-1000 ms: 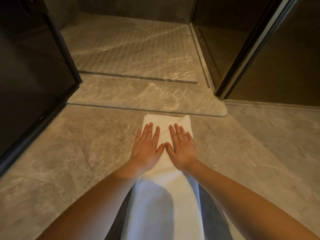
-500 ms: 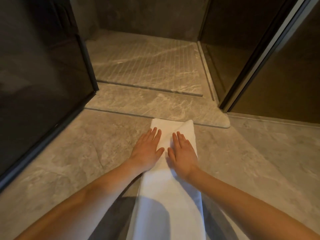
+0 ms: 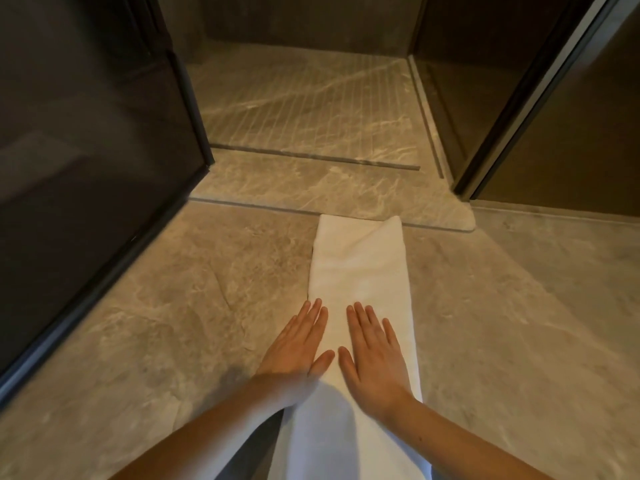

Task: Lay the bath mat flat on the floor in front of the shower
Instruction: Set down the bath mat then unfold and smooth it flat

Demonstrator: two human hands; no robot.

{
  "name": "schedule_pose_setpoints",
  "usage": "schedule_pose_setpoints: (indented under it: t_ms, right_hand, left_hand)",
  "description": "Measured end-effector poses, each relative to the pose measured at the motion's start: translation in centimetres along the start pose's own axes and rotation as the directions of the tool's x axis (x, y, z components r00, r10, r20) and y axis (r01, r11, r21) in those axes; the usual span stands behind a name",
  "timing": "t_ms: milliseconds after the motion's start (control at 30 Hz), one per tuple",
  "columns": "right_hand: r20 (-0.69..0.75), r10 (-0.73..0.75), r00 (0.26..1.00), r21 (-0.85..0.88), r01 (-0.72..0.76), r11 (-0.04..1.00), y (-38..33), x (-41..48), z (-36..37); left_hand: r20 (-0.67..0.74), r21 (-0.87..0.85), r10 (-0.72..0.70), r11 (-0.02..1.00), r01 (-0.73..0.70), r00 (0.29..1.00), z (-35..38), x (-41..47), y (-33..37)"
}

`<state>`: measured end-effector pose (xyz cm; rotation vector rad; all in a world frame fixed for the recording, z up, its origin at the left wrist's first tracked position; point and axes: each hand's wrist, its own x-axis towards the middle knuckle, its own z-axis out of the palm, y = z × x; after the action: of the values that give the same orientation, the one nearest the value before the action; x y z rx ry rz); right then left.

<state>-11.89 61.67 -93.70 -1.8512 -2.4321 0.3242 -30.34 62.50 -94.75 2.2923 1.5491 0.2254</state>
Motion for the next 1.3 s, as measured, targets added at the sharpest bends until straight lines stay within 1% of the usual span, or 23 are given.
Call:
schedule_pose_setpoints:
  t_ms: [100, 167, 200, 233, 300, 333, 367, 433, 500, 600, 667, 700, 767, 867, 933, 1033, 1067, 1133, 1200, 1300]
  right_hand:
    - [0.011, -0.001, 1.0, -0.012, 0.001, 1.0, 0.1, 0.1, 0.1]
    - [0.008, -0.011, 1.0, 0.007, 0.011, 1.0, 0.1, 0.1, 0.0]
    - [0.007, -0.011, 1.0, 0.023, 0.011, 1.0, 0.1, 0.1, -0.1]
    - [0.013, -0.008, 1.0, 0.031, 0.008, 0.999, 0.0, 0.1, -0.2]
    - [0.038, 0.0, 0.999, 0.046, -0.001, 0.999, -0.1, 0.0, -0.7]
    - [0.047, 0.007, 0.999, 0.066, -0.01, 0.998, -0.3, -0.1, -1.1]
    - [0.043, 0.01, 0.999, 0.085, -0.014, 0.996, -0.6, -0.3, -1.5]
    - [-0.009, -0.038, 0.999, 0.09, 0.039, 0.995, -1.8, -0.8, -2.4]
    - [-0.024, -0.153, 0.988, 0.049, 0.154, 0.987, -3.2, -1.4, -3.0]
    - [0.09, -0.332, 0.939, 0.075, 0.326, 0.942, -4.5, -2.1, -3.3]
    - [0.165, -0.403, 0.9, 0.128, 0.386, 0.914, -4.8, -2.2, -3.3]
    - [0.193, -0.415, 0.889, 0.136, 0.394, 0.909, -5.0, -2.2, -3.3]
    - [0.216, -0.399, 0.891, 0.13, 0.379, 0.916, -5.2, -2.0, -3.1]
    - [0.21, -0.371, 0.904, 0.116, 0.354, 0.928, -5.5, -1.3, -2.8]
    - [0.204, -0.334, 0.92, 0.174, 0.302, 0.937, -5.9, -1.0, -2.9]
    - [0.218, -0.24, 0.946, 0.334, 0.159, 0.929, -6.1, -0.9, -3.3]
    - [0.225, -0.21, 0.951, 0.405, 0.104, 0.908, -5.9, -1.0, -3.4]
    - [0.237, -0.172, 0.956, 0.556, 0.012, 0.831, -5.1, -1.3, -3.7]
    - [0.25, -0.176, 0.952, 0.661, -0.035, 0.75, -4.2, -1.9, -4.4]
    - [0.291, -0.153, 0.945, 0.77, -0.136, 0.623, -3.0, -2.3, -5.5]
  left_hand:
    - [-0.017, -0.225, -0.103, 0.97, 0.097, 0.995, -0.7, 0.2, -0.3]
    - [-0.056, -0.412, -0.2, 0.897, 0.16, 0.978, -1.0, 0.3, 0.2]
    - [-0.068, -0.507, -0.252, 0.842, 0.184, 0.965, -1.1, 0.3, 0.5]
    - [-0.064, -0.623, -0.3, 0.757, 0.197, 0.952, -1.3, 0.5, 0.8]
    - [-0.017, -0.842, -0.381, 0.504, 0.192, 0.924, -2.4, 0.8, 1.3]
    - [0.001, -0.896, -0.407, 0.406, 0.182, 0.914, -3.0, 1.0, 1.3]
    - [0.006, -0.915, -0.427, 0.363, 0.177, 0.904, -3.6, 1.3, 1.1]
    - [0.018, -0.909, -0.417, 0.371, 0.188, 0.909, -4.8, 2.0, 0.5]
    - [0.052, -0.913, -0.349, 0.364, 0.186, 0.936, -5.9, 2.7, 0.0]
    - [0.142, -0.898, -0.25, 0.375, 0.231, 0.958, -6.8, 3.8, -0.7]
    - [0.237, -0.885, -0.185, 0.363, 0.291, 0.954, -7.1, 4.4, -1.3]
    - [0.287, -0.883, -0.153, 0.34, 0.323, 0.946, -7.3, 4.8, -1.5]
    - [0.36, -0.872, -0.096, 0.32, 0.371, 0.928, -7.6, 5.4, -1.8]
    - [0.389, -0.852, -0.028, 0.369, 0.371, 0.921, -8.3, 6.1, -1.8]
    - [0.381, -0.841, -0.001, 0.416, 0.347, 0.924, -8.6, 6.3, -1.7]
    - [0.387, -0.836, 0.005, 0.424, 0.348, 0.922, -9.0, 6.5, -1.6]
    - [0.391, -0.838, 0.001, 0.414, 0.355, 0.921, -9.1, 6.5, -1.5]
    - [0.397, -0.842, 0.0, 0.397, 0.364, 0.918, -9.2, 6.7, -1.3]
    - [0.383, -0.84, 0.012, 0.419, 0.343, 0.923, -9.4, 6.9, -0.9]
    - [0.337, -0.841, 0.048, 0.465, 0.277, 0.94, -9.8, 7.2, -0.1]
